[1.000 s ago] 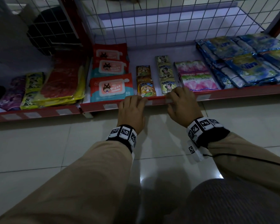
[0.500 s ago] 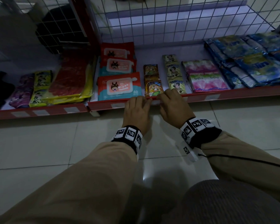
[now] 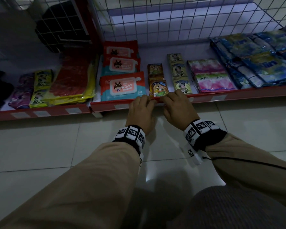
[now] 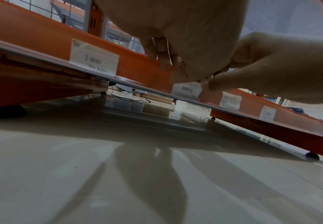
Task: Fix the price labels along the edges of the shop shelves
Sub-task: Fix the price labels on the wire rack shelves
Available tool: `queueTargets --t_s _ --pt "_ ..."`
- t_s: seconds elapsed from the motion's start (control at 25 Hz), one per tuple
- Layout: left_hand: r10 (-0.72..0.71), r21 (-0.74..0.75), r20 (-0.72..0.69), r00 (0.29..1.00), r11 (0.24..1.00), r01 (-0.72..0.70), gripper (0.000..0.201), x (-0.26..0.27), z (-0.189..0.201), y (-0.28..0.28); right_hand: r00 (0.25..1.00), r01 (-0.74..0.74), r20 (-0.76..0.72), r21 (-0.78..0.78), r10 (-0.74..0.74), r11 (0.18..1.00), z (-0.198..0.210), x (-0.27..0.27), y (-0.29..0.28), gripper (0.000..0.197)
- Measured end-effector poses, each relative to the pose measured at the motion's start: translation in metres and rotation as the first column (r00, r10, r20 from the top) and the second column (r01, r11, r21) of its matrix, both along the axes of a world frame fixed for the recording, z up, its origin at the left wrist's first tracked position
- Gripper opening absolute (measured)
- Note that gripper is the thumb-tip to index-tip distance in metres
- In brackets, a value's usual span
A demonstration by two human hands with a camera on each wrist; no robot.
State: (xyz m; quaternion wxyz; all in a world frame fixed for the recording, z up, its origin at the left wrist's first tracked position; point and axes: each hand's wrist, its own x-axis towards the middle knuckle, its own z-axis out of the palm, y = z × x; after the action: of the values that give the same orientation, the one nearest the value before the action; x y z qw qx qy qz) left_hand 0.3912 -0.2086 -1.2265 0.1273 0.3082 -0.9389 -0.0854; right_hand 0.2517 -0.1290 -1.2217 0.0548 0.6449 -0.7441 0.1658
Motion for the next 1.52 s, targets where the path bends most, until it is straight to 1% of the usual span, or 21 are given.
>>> queueTargets --t_s 0.12,0.2,0.28,0.36,0.4,0.48,0.56,0.6,0.64,0.68,0.72,0.8,0.88,0.92,0.96,1.0,1.04,1.2,1.28,1.36,1.52 --pt "0.011 0.053 0.000 1.000 0.999 -0.011 0.050 0.000 0.000 -0.001 0.998 0.029 0.054 0.029 -0.031 0.999 0.003 -0.004 -0.005 0.019" --pt "0.039 0.082 -0.035 0.999 0.996 -0.036 0.048 -0.001 0.002 -0.002 0.979 0.062 0.196 0.004 -0.061 0.998 0.008 -0.010 -0.008 0.015" --pt "0.072 0.133 -0.118 0.990 0.990 -0.056 0.040 -0.003 0.004 -0.003 0.915 0.124 0.392 -0.056 -0.093 0.991 0.012 -0.014 -0.009 0.012" --pt "0.111 0.198 -0.187 0.976 0.978 -0.073 0.037 -0.006 0.004 -0.004 0.775 0.227 0.620 -0.088 -0.125 0.970 0.013 -0.013 -0.009 0.013" --pt "0.129 0.217 -0.206 0.970 0.973 -0.084 0.036 -0.007 0.004 -0.004 0.667 0.270 0.732 -0.067 -0.136 0.961 0.013 -0.011 -0.010 0.016" --pt "0.156 0.247 -0.236 0.959 0.964 -0.096 0.036 -0.009 0.004 -0.005 0.397 0.312 0.910 -0.009 -0.121 0.950 0.012 -0.007 -0.008 0.023" --pt "0.163 0.266 -0.261 0.952 0.960 -0.092 0.033 -0.010 0.005 -0.007 0.156 0.325 0.985 0.021 -0.076 0.945 0.012 -0.001 -0.007 0.026" --pt "0.159 0.266 -0.260 0.952 0.960 -0.088 0.031 -0.010 0.004 -0.008 0.085 0.316 0.995 0.027 -0.057 0.948 0.011 0.001 -0.008 0.026" --pt "0.151 0.261 -0.254 0.955 0.962 -0.083 0.029 -0.010 0.004 -0.009 0.060 0.301 0.997 0.027 -0.047 0.953 0.011 0.004 -0.008 0.025" --pt "0.142 0.253 -0.247 0.958 0.964 -0.077 0.028 -0.010 0.003 -0.010 0.076 0.284 0.996 0.026 -0.049 0.959 0.010 0.007 -0.008 0.022" --pt "0.134 0.245 -0.239 0.962 0.967 -0.074 0.026 -0.010 0.002 -0.011 0.138 0.273 0.988 0.025 -0.065 0.962 0.009 0.009 -0.008 0.021" --pt "0.119 0.232 -0.212 0.970 0.970 -0.069 0.025 -0.010 0.002 -0.012 0.361 0.280 0.927 -0.009 -0.096 0.960 0.009 0.006 -0.009 0.023" --pt "0.107 0.224 -0.180 0.978 0.972 -0.065 0.025 -0.009 0.003 -0.013 0.590 0.215 0.805 -0.086 -0.059 0.973 0.014 -0.004 -0.009 0.027" --pt "0.106 0.224 -0.172 0.979 0.972 -0.066 0.026 -0.009 0.003 -0.014 0.672 0.163 0.739 -0.095 -0.040 0.982 0.017 -0.009 -0.010 0.024" --pt "0.110 0.229 -0.176 0.978 0.971 -0.068 0.026 -0.009 0.003 -0.013 0.712 0.134 0.702 -0.090 -0.032 0.987 0.020 -0.013 -0.012 0.019" --pt "0.118 0.239 -0.195 0.974 0.969 -0.069 0.027 -0.009 0.002 -0.013 0.712 0.131 0.702 -0.088 -0.032 0.987 0.021 -0.017 -0.014 0.013" --pt "0.125 0.249 -0.224 0.966 0.966 -0.067 0.029 -0.009 0.002 -0.012 0.676 0.150 0.736 -0.091 -0.035 0.985 0.022 -0.018 -0.015 0.008" --pt "0.125 0.270 -0.283 0.951 0.962 -0.047 0.030 -0.008 0.001 -0.012 0.380 0.209 0.924 -0.048 -0.036 0.977 0.016 -0.018 -0.014 0.005" --pt "0.131 0.276 -0.286 0.949 0.960 -0.049 0.026 -0.008 -0.001 -0.013 0.332 0.200 0.942 -0.019 -0.050 0.980 0.012 -0.018 -0.011 0.009" --pt "0.138 0.272 -0.297 0.945 0.961 -0.055 0.024 -0.009 -0.002 -0.013 0.401 0.211 0.914 -0.025 -0.063 0.977 0.009 -0.020 -0.009 0.008" --pt "0.153 0.262 -0.333 0.930 0.963 -0.065 0.022 -0.008 -0.003 -0.011 0.653 0.186 0.753 -0.059 -0.078 0.981 0.009 -0.027 -0.005 0.009"
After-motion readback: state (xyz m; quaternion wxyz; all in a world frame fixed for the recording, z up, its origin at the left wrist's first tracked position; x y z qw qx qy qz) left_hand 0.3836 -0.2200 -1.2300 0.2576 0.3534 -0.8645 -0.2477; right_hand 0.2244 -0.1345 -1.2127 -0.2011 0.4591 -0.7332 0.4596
